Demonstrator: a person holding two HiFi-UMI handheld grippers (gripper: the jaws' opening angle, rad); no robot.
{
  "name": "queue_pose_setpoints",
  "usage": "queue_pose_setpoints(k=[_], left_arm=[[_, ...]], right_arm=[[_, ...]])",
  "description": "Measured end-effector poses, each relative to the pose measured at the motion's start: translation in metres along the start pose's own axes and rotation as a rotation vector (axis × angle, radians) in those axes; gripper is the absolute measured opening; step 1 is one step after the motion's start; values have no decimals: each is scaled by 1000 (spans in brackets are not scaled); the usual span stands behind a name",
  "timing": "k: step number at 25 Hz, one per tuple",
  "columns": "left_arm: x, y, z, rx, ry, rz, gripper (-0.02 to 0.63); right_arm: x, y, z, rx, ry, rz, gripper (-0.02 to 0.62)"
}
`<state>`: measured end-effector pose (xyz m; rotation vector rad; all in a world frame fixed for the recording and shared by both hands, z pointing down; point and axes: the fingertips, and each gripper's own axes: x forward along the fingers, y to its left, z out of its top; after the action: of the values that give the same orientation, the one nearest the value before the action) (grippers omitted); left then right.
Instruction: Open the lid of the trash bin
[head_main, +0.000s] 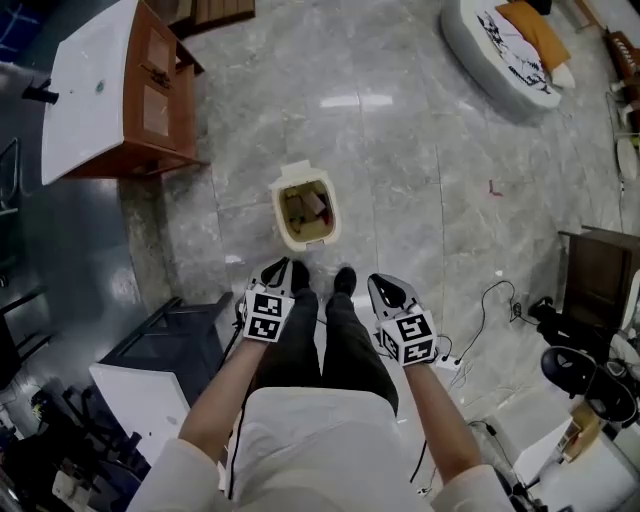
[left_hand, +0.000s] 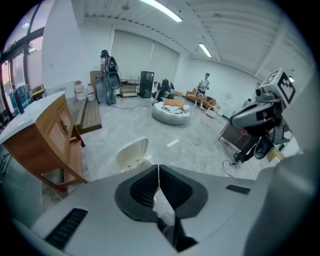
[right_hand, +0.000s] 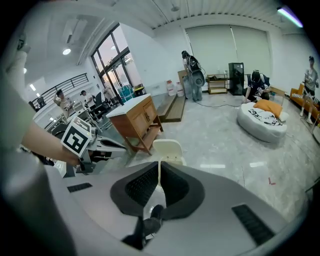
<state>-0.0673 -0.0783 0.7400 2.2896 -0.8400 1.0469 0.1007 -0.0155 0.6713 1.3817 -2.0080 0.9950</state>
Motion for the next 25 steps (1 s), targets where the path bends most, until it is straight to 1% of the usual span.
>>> queue_pose_setpoints(k=[4, 7, 11, 15, 18, 22, 25], left_arm=[[-40, 0, 20, 3, -52, -33, 20], [-71, -1, 36, 14, -98, -39, 18], [-108, -6, 50, 9, -152, -45, 18], [-139, -12, 55, -1, -184, -19, 18], [-161, -16, 59, -29, -222, 7, 18], [-184, -30, 71, -45, -290, 39, 18], [-198, -45, 78, -61, -340, 60, 18]], right_arm=[[-23, 18, 19, -26, -19, 6, 34], [-43, 32, 30, -59, -39, 8, 34], [-69, 42, 43, -100, -68, 6, 34], [-90, 41, 59, -144, -96, 5, 34], [-103, 38, 69, -203, -114, 9, 34], [-121, 34, 77, -274, -135, 42, 34], [-136, 28, 75, -312, -139, 77, 34]])
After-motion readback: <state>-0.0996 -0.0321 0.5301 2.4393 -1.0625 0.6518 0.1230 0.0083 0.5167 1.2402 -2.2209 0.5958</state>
